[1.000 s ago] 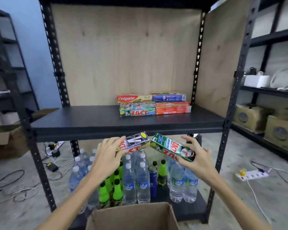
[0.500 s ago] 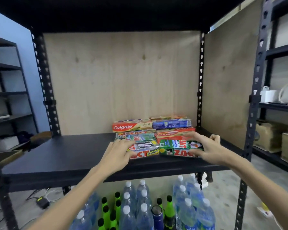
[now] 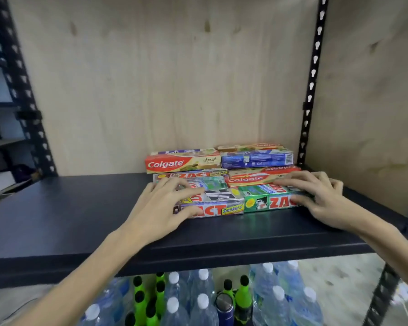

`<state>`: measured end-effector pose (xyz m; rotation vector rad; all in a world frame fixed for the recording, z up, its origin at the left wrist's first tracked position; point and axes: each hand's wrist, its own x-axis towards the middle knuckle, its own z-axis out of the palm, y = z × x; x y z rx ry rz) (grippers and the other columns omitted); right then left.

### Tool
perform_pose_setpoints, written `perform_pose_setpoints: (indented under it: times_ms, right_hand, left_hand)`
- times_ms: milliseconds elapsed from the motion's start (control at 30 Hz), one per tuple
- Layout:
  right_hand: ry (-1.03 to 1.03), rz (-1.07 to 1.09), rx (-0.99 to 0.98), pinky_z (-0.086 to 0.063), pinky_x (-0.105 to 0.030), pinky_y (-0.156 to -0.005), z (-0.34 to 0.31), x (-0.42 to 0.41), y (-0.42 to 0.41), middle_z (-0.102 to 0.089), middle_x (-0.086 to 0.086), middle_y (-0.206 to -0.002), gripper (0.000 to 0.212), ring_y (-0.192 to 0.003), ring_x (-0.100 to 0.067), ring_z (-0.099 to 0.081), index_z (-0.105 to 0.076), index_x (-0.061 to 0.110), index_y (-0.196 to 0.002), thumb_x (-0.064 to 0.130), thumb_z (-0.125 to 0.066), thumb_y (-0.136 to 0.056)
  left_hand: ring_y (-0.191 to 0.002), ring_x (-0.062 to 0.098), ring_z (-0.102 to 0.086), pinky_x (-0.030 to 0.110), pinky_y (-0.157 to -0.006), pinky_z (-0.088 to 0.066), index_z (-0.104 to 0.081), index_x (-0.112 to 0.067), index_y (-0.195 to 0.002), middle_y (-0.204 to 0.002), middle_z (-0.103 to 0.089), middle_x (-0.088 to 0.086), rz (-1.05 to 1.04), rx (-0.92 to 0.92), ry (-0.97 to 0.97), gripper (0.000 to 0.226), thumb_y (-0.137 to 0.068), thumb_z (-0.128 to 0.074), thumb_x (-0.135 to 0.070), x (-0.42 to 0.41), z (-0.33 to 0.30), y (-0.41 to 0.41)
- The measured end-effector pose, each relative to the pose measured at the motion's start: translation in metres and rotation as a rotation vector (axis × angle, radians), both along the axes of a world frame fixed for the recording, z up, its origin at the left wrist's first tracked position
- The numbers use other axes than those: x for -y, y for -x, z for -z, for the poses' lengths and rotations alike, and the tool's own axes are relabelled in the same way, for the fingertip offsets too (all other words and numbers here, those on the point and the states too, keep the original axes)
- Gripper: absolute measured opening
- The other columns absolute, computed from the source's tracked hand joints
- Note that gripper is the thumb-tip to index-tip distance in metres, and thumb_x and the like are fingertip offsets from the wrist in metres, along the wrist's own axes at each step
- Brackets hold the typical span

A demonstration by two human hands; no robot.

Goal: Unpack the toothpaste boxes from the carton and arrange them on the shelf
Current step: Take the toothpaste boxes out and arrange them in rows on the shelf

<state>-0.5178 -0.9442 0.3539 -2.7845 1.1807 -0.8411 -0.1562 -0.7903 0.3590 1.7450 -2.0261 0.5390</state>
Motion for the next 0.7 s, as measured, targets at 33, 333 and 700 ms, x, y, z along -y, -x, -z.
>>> perform_pose_setpoints:
  times_ms: [33,333,700]
  right_hand:
    - [-0.008,-0.002,0.011,-0.012,-0.037,-0.1,0.0,-0.001,0.0,-0.036,0.036,-0.136,0.051,-0.128,-0.005,-0.025,-0.036,0.076,-0.13,0.035,-0.052,-0.103]
    - [0.009,0.117,-0.015,-0.009,-0.035,-0.103,0.003,-0.019,-0.014,-0.034,0.034,-0.144,0.066,-0.133,-0.004,-0.02,-0.036,0.066,-0.139,0.089,-0.027,-0.077]
    - [0.074,-0.022,-0.006,-0.007,-0.041,-0.11,-0.001,-0.071,-0.097,-0.04,0.026,-0.148,0.074,-0.138,-0.008,-0.021,-0.043,0.049,-0.144,0.086,-0.028,-0.081]
  left_hand:
    - [-0.126,0.002,-0.038,0.029,-0.099,-0.03,-0.048,-0.053,-0.139,-0.133,-0.045,-0.024,0.012,-0.02,-0.019,0.063,-0.085,-0.029,-0.078,0.001,0.0,-0.003]
    - [-0.131,-0.009,-0.034,0.03,-0.112,-0.027,-0.056,-0.046,-0.133,-0.137,-0.049,-0.029,0.101,-0.305,-0.076,0.079,-0.066,-0.055,-0.087,-0.007,0.0,-0.016]
    - [-0.13,-0.001,-0.023,0.037,-0.113,-0.027,-0.063,-0.048,-0.122,-0.134,-0.045,-0.023,0.034,-0.411,-0.03,0.074,-0.058,-0.062,-0.085,-0.032,-0.003,-0.041]
